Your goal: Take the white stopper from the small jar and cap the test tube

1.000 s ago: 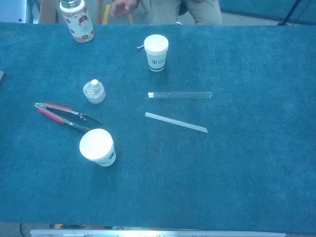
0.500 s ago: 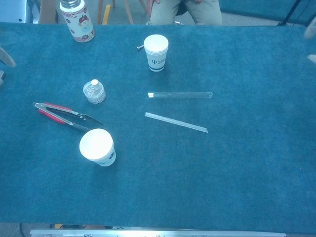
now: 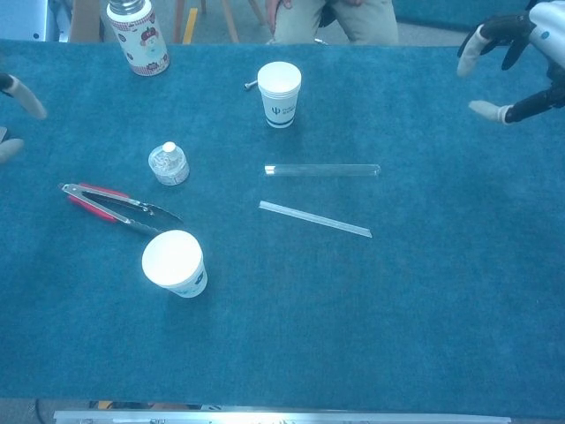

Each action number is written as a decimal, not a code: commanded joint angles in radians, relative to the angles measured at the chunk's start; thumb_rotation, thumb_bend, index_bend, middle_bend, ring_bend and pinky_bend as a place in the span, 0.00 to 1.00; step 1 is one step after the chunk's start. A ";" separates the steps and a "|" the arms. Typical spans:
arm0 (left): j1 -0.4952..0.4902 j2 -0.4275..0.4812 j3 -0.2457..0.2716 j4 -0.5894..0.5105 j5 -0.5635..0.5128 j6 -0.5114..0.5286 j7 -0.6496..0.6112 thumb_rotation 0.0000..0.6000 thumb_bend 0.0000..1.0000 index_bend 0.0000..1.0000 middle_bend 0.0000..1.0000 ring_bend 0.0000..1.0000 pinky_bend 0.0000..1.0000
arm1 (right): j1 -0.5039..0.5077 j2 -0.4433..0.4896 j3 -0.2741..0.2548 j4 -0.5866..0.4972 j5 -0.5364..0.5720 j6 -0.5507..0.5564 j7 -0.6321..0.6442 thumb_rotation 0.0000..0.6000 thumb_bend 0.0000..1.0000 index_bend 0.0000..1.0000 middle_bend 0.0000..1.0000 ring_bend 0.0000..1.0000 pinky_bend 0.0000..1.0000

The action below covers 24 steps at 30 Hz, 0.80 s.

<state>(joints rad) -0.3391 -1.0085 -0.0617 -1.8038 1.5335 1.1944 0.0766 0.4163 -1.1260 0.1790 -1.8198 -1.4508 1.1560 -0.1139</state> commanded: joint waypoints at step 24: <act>-0.302 -0.302 -0.100 0.195 -0.252 -0.316 0.169 0.97 0.35 0.32 0.15 0.03 0.12 | -0.050 0.089 -0.032 -0.085 -0.068 0.116 0.054 1.00 0.24 0.44 0.32 0.29 0.40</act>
<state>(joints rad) -0.6276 -1.2935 -0.1513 -1.6240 1.3019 0.8855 0.2322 0.3665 -1.0369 0.1468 -1.9056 -1.5186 1.2714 -0.0601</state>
